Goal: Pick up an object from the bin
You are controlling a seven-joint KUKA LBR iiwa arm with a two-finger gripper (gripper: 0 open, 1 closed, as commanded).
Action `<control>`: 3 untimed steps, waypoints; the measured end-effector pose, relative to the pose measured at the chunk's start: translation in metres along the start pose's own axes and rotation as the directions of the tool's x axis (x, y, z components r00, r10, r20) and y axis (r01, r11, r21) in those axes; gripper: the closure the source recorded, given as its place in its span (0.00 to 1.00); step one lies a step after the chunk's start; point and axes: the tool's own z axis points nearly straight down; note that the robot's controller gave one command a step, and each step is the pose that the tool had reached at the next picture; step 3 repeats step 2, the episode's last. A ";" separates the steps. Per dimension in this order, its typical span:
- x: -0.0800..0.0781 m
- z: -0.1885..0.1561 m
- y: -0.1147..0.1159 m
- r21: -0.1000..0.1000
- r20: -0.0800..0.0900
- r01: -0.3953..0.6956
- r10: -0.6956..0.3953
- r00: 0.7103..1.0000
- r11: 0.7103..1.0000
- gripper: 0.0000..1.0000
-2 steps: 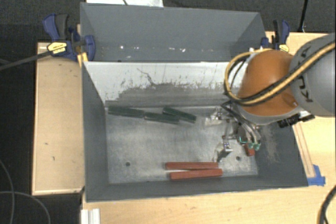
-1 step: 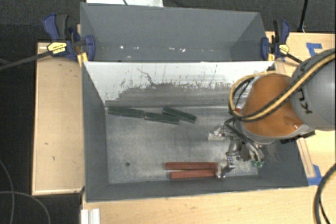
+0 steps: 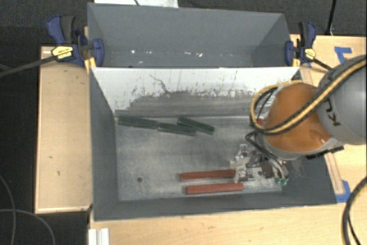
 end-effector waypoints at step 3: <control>-0.004 -0.203 0.014 0.001 -0.003 0.019 -0.019 1.000 1.000 1.00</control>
Offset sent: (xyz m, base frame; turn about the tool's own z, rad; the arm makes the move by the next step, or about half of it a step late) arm 0.0027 0.0139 0.2060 -0.0139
